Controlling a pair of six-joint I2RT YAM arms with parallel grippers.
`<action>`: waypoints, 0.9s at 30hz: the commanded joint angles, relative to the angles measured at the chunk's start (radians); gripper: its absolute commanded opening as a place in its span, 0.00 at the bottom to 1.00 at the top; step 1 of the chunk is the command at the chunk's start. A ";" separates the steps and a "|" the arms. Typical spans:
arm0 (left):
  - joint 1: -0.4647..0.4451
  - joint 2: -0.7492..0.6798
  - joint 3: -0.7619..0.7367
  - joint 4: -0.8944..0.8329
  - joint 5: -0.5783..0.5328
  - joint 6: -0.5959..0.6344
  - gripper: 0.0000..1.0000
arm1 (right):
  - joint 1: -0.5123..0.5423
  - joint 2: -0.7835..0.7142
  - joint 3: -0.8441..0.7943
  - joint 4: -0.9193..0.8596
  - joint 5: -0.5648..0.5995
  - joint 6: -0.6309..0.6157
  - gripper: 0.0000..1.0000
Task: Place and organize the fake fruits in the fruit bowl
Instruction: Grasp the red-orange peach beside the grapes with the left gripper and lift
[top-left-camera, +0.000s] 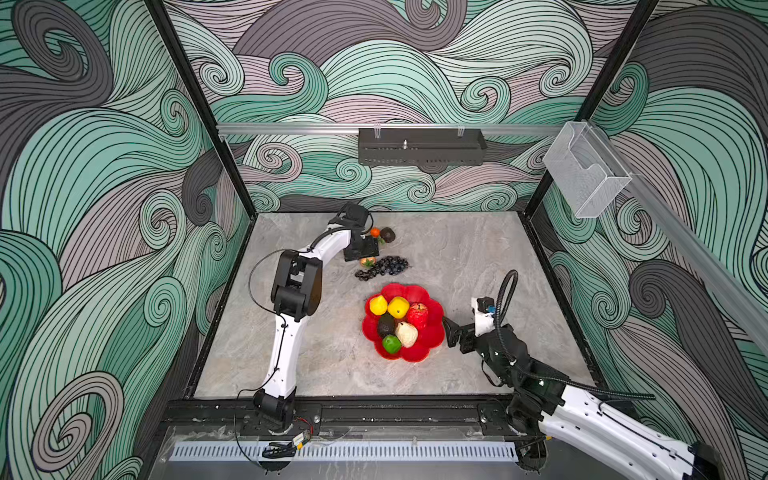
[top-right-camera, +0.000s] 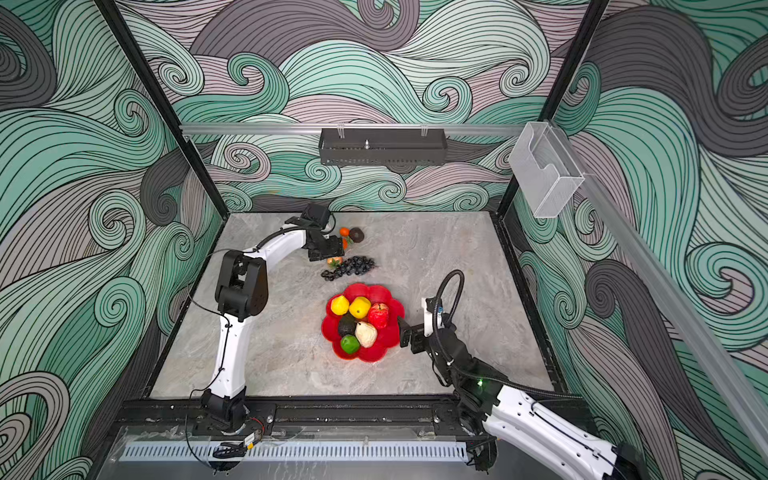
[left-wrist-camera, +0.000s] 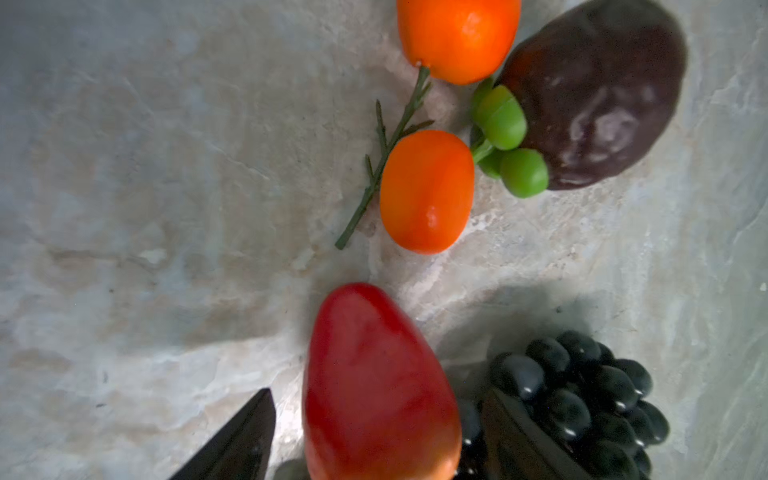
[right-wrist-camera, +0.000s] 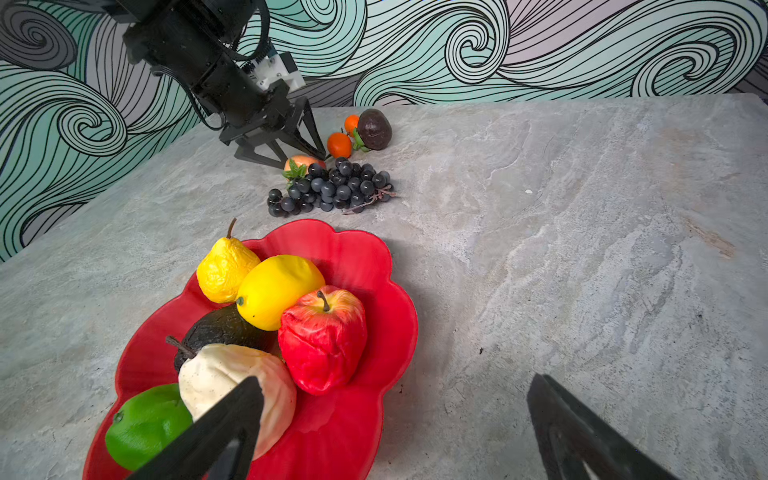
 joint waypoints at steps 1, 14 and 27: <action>-0.001 0.033 0.048 -0.057 0.027 0.009 0.79 | -0.008 0.000 -0.004 0.021 -0.013 0.014 1.00; 0.001 -0.024 -0.013 -0.014 0.015 -0.036 0.55 | -0.019 0.019 -0.006 0.033 -0.028 0.016 1.00; 0.019 -0.474 -0.330 0.078 -0.143 -0.096 0.49 | -0.022 0.078 -0.003 0.081 -0.062 -0.002 1.00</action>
